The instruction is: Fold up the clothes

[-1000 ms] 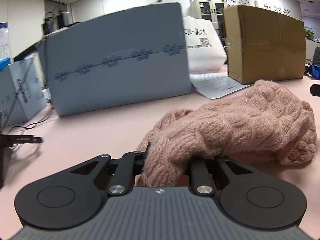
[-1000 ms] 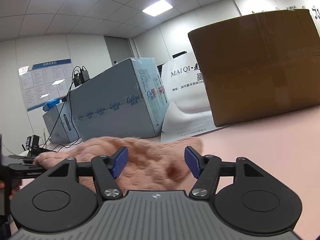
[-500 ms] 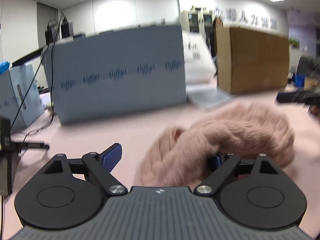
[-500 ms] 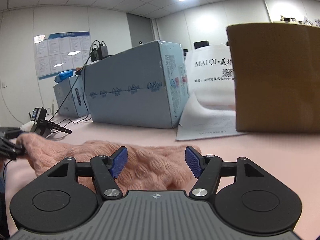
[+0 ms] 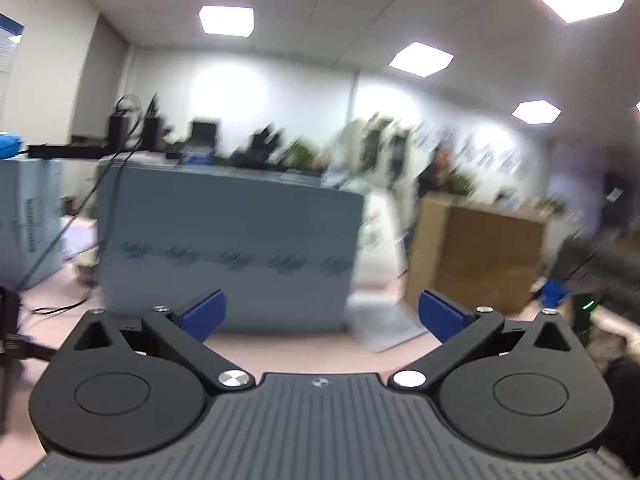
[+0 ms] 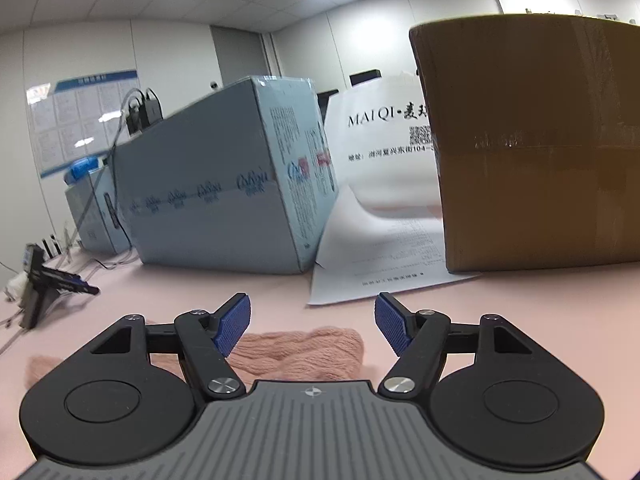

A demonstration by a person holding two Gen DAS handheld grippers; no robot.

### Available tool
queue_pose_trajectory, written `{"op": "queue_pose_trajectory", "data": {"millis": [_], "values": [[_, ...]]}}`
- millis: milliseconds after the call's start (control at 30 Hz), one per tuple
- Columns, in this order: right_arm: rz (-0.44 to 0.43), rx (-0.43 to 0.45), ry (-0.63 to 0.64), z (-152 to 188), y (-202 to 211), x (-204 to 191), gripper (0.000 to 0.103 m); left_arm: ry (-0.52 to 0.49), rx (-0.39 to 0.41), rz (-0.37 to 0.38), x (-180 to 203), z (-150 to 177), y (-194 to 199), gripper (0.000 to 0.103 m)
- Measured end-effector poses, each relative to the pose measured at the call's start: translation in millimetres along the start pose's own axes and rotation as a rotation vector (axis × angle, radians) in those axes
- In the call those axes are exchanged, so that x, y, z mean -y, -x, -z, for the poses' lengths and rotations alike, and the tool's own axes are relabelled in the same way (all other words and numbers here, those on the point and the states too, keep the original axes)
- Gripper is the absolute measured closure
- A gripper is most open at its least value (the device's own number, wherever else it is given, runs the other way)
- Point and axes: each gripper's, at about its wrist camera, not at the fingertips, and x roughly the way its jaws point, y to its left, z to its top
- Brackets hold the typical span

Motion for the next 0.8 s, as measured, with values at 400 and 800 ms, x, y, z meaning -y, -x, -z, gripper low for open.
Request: {"op": "queue_pose_trajectory", "data": {"millis": [400, 800], "values": [[-0.009, -0.145, -0.105, 16.7, -36.3, 11.8, 0.042, -0.09, -0.499, -0.067, 8.7, 90.6, -183.4, 0.015], [-0.061, -0.202, -0.086, 22.6, -44.4, -6.1, 0.09, -0.038, -0.503, 0.002, 27.8, 95.1, -178.7, 0.086]]}}
